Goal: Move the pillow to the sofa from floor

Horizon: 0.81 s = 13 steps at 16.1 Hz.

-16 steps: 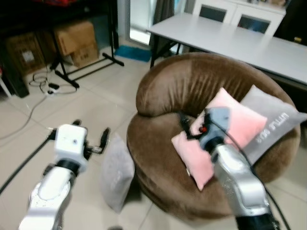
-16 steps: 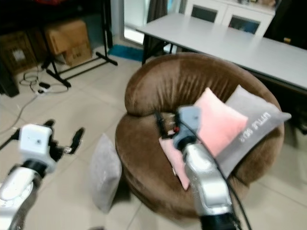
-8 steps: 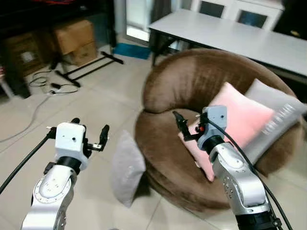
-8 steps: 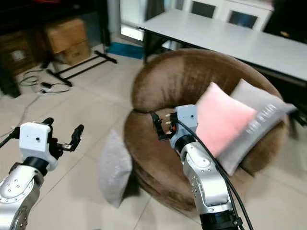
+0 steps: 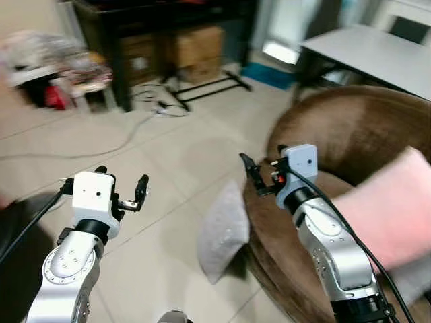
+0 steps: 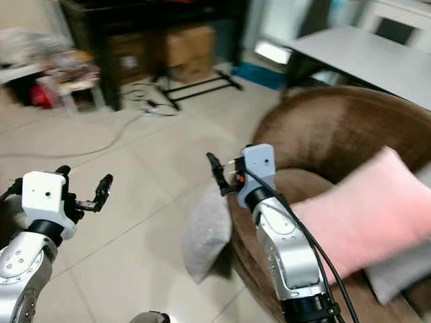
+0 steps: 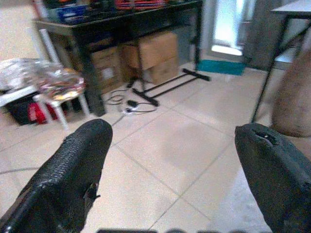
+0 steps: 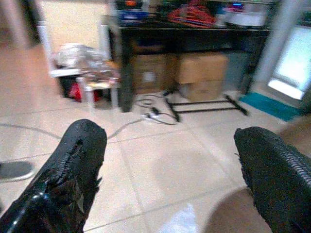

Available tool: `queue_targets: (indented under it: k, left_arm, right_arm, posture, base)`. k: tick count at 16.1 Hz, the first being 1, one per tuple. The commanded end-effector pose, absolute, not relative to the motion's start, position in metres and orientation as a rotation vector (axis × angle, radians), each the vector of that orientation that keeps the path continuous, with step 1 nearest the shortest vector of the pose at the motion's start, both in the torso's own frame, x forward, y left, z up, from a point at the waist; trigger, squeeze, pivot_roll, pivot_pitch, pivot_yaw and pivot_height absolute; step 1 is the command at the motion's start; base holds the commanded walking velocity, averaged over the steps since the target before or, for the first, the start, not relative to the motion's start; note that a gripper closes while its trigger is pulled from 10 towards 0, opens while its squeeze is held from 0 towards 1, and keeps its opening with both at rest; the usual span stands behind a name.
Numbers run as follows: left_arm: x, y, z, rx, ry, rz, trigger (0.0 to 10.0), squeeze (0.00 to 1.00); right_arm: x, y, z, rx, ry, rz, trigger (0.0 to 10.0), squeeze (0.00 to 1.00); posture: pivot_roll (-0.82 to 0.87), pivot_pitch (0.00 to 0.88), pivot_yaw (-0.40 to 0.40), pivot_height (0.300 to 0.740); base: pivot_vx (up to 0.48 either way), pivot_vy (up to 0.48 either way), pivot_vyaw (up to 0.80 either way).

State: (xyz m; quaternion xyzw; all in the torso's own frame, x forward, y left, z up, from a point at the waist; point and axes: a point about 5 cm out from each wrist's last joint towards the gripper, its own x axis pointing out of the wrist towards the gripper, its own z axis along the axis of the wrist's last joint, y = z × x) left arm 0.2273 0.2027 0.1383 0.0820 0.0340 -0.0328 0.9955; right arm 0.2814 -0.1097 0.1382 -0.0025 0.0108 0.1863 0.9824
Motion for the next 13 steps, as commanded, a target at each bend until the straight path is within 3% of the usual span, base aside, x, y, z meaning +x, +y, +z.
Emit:
queue_targets:
  k: [1, 8, 13]
  left_arm:
    - [0.228, 0.201, 0.141, 0.153, 0.054, -0.073, 10.0, 1.0]
    - [0.227, 0.204, 0.142, 0.156, 0.052, -0.067, 10.0, 1.0]
    - [0.226, 0.204, 0.142, 0.175, 0.055, -0.069, 10.0, 1.0]
  right_arm:
    - [0.28, -0.106, 0.143, -0.001, 0.011, 0.411, 10.0, 1.0]
    - [0.282, -0.105, 0.14, -0.031, 0.027, 0.401, 10.0, 1.0]
    - [0.282, -0.111, 0.131, -0.05, 0.084, 0.325, 10.0, 1.0]
  posture:
    - [0.01, 0.0, -0.051, 0.74]
    - [0.01, 0.0, -0.048, 0.74]
    - [0.02, 0.0, -0.04, 0.74]
  base:
    - [0.0, 0.0, 0.74]
    - [0.234, 0.0, 0.68]
    - [0.285, 0.0, 0.0]
